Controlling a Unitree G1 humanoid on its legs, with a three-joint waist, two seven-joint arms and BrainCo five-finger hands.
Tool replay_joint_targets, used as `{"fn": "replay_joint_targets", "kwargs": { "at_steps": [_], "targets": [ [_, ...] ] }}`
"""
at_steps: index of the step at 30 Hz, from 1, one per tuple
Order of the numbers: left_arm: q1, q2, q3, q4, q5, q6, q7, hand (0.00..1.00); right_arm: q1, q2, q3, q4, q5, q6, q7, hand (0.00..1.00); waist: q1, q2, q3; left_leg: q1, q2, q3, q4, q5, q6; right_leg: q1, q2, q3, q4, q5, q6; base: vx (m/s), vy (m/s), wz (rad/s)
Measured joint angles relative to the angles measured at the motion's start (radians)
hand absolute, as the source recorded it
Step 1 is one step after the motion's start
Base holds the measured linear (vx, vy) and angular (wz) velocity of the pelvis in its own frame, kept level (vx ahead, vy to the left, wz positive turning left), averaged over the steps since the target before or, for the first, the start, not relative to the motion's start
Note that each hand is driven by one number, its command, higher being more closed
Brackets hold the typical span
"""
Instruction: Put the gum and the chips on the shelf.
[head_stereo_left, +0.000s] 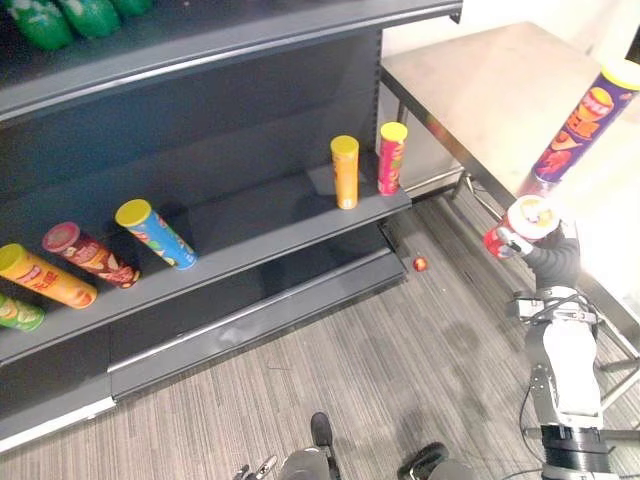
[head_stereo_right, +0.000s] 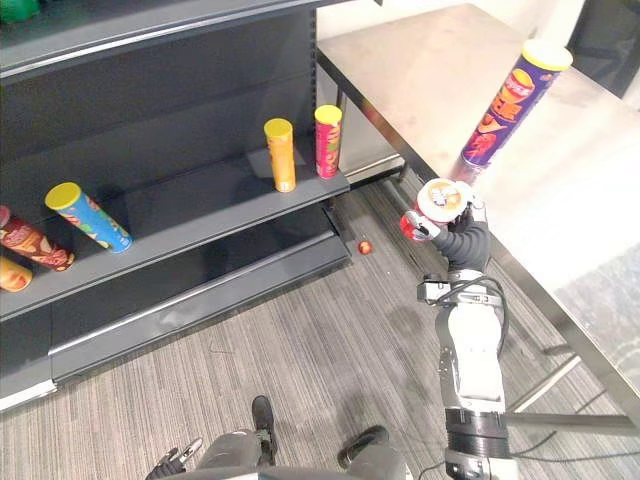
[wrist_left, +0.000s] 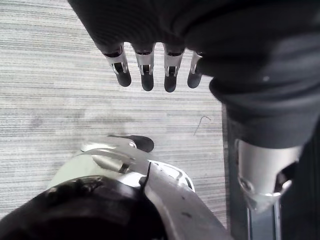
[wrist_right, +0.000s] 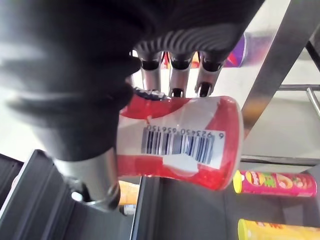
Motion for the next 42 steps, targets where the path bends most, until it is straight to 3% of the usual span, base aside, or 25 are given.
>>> {"fn": "replay_joint_targets", "kwargs": {
  "at_steps": [2,4,5,6,7,8,9,10,15,16,17,18,19,22,25,28,31,33,37,42],
  "targets": [
    [0.004,0.000,-0.015,-0.024,-0.007,-0.002,0.001,0.00,-0.010,0.000,0.041,0.018,-0.009,0.000,0.003,1.00,0.026,-0.001,0.000,0.003,-0.004,-0.010,0.010,-0.011,-0.004,0.027,-0.001,0.000,-0.009,0.005,0.008,-0.02,0.044,0.24],
    [0.006,-0.001,-0.017,-0.027,-0.011,-0.004,0.000,0.00,-0.020,0.000,0.071,0.032,-0.010,0.002,0.006,1.00,0.029,-0.001,0.000,0.005,-0.016,-0.031,0.008,-0.026,0.010,0.047,-0.018,-0.014,0.009,0.005,0.008,-0.03,0.063,0.42],
    [0.015,0.003,-0.030,-0.027,-0.011,-0.003,0.001,0.00,-0.015,-0.002,0.086,0.033,-0.013,0.002,0.007,1.00,0.018,0.000,0.001,0.007,-0.036,-0.071,0.007,-0.025,0.011,0.046,-0.054,0.039,0.073,0.008,-0.004,-0.01,0.135,0.92],
    [0.022,0.012,-0.054,-0.029,-0.011,-0.009,0.001,0.00,-0.001,-0.003,0.087,0.034,-0.022,0.004,0.007,1.00,0.010,0.002,0.002,0.007,-0.049,-0.107,0.016,-0.028,0.016,0.016,-0.072,0.169,0.150,0.021,-0.063,0.01,0.139,1.25],
    [0.032,0.021,-0.081,-0.026,-0.012,-0.019,0.000,0.00,0.020,-0.004,0.088,0.034,-0.044,0.005,0.009,1.00,0.004,0.010,0.004,0.007,-0.050,-0.158,0.030,-0.028,0.030,-0.045,-0.052,0.393,0.246,0.065,-0.140,0.04,0.105,1.15],
    [0.031,0.025,-0.086,-0.023,-0.012,-0.020,0.000,0.00,0.028,-0.002,0.091,0.034,-0.051,0.005,0.014,1.00,-0.001,0.020,0.011,0.010,-0.038,-0.195,0.037,-0.029,0.031,-0.068,-0.016,0.511,0.257,0.034,-0.117,0.06,0.000,1.24],
    [0.030,0.030,-0.086,-0.012,-0.012,-0.020,0.005,0.00,0.036,0.000,0.106,0.033,-0.052,0.006,0.030,1.00,-0.002,0.020,0.015,0.001,-0.031,-0.247,0.038,-0.026,0.036,-0.081,0.080,0.682,0.218,-0.066,-0.047,0.06,-0.055,1.27],
    [0.027,0.040,-0.081,-0.005,-0.012,-0.019,0.012,0.00,0.034,0.000,0.131,0.027,-0.052,0.006,0.040,1.00,-0.003,0.006,0.026,-0.008,-0.034,-0.287,0.040,-0.023,0.039,-0.084,0.152,0.787,0.147,-0.112,-0.016,0.03,-0.085,1.08],
    [0.011,0.040,-0.081,-0.007,-0.012,-0.021,0.018,0.00,0.034,0.003,0.149,0.018,-0.052,0.006,0.047,1.00,-0.021,-0.016,0.037,-0.083,-0.097,-0.424,0.102,-0.024,0.037,-0.096,0.238,0.968,0.021,-0.119,-0.001,-0.01,-0.165,1.09],
    [0.000,0.043,-0.080,-0.003,-0.014,-0.021,0.018,0.00,0.034,-0.002,0.144,0.010,-0.052,0.006,0.047,1.00,-0.034,-0.027,0.043,-0.089,-0.114,-0.463,0.097,-0.020,0.020,-0.086,0.234,0.959,0.020,-0.161,0.078,-0.03,-0.235,1.35],
    [-0.002,0.040,-0.079,0.005,-0.014,-0.021,0.018,0.00,0.037,0.000,0.143,0.011,-0.051,0.007,0.047,1.00,-0.037,-0.029,0.046,-0.080,-0.114,-0.477,0.084,-0.012,0.012,-0.089,0.227,0.935,0.020,-0.165,0.072,0.02,-0.255,1.10],
    [-0.005,0.031,-0.075,0.024,-0.014,-0.019,0.018,0.00,0.040,0.000,0.140,0.010,-0.050,0.008,0.049,1.00,-0.040,-0.019,0.047,-0.117,-0.106,-0.477,0.175,-0.015,0.000,-0.089,0.229,0.891,0.021,-0.165,0.070,0.05,-0.183,0.84],
    [-0.002,0.023,-0.072,0.032,-0.015,-0.015,0.018,0.00,0.045,0.000,0.135,0.008,-0.050,0.008,0.049,1.00,-0.041,0.006,0.048,-0.123,-0.082,-0.477,0.202,-0.056,-0.018,-0.077,0.249,0.852,0.022,-0.169,0.063,0.07,-0.172,0.70],
    [0.008,0.025,-0.066,0.032,-0.029,-0.013,0.020,0.00,0.052,0.008,0.130,0.014,-0.048,0.010,0.051,1.00,-0.039,0.006,0.040,-0.118,-0.057,-0.524,0.118,-0.023,-0.042,-0.077,0.271,0.796,0.011,-0.165,0.046,0.04,-0.196,0.58],
    [-0.009,0.029,-0.050,0.032,-0.042,-0.009,0.017,0.00,0.068,0.018,0.106,0.014,-0.046,0.009,0.057,1.00,-0.044,-0.010,0.041,-0.124,-0.005,-0.479,0.028,0.027,-0.026,-0.063,0.286,0.694,-0.024,-0.154,0.027,0.07,-0.150,0.76],
    [-0.030,0.028,-0.044,0.032,-0.038,0.001,0.015,0.00,0.089,0.024,0.062,0.027,-0.029,0.009,0.049,1.00,-0.049,-0.009,0.041,-0.121,0.035,-0.300,-0.001,0.062,0.011,-0.040,0.269,0.634,-0.030,-0.157,0.027,0.09,-0.025,0.54],
    [-0.036,0.029,-0.042,0.032,-0.013,0.001,0.017,0.00,0.094,0.037,0.041,0.028,-0.030,0.009,0.043,1.00,-0.055,-0.008,0.040,-0.098,0.027,-0.217,-0.057,0.097,0.012,-0.035,0.240,0.630,-0.039,-0.158,0.039,0.10,0.061,0.17],
    [-0.039,0.029,-0.043,0.031,0.007,0.001,0.022,0.00,0.116,0.048,0.042,0.035,-0.030,0.008,0.039,1.00,-0.060,-0.007,0.040,-0.072,0.003,-0.220,-0.080,0.121,-0.012,0.003,0.230,0.629,-0.075,-0.150,0.053,0.13,0.090,0.16],
    [-0.044,0.029,-0.043,0.030,0.040,0.001,0.029,0.00,0.138,0.106,0.053,0.036,-0.030,0.009,0.042,1.00,-0.061,-0.006,0.037,-0.037,-0.027,-0.202,-0.082,0.111,-0.011,0.053,0.207,0.659,-0.131,-0.131,0.084,0.07,0.078,-0.02],
    [-0.044,0.031,-0.046,0.041,0.087,0.001,0.030,0.00,0.166,0.116,0.053,0.049,-0.031,0.009,0.043,1.00,-0.062,-0.005,0.024,-0.011,-0.017,-0.161,-0.089,0.098,-0.016,0.062,0.215,0.704,-0.159,-0.118,0.103,-0.04,0.008,-0.26]
  ]
}}
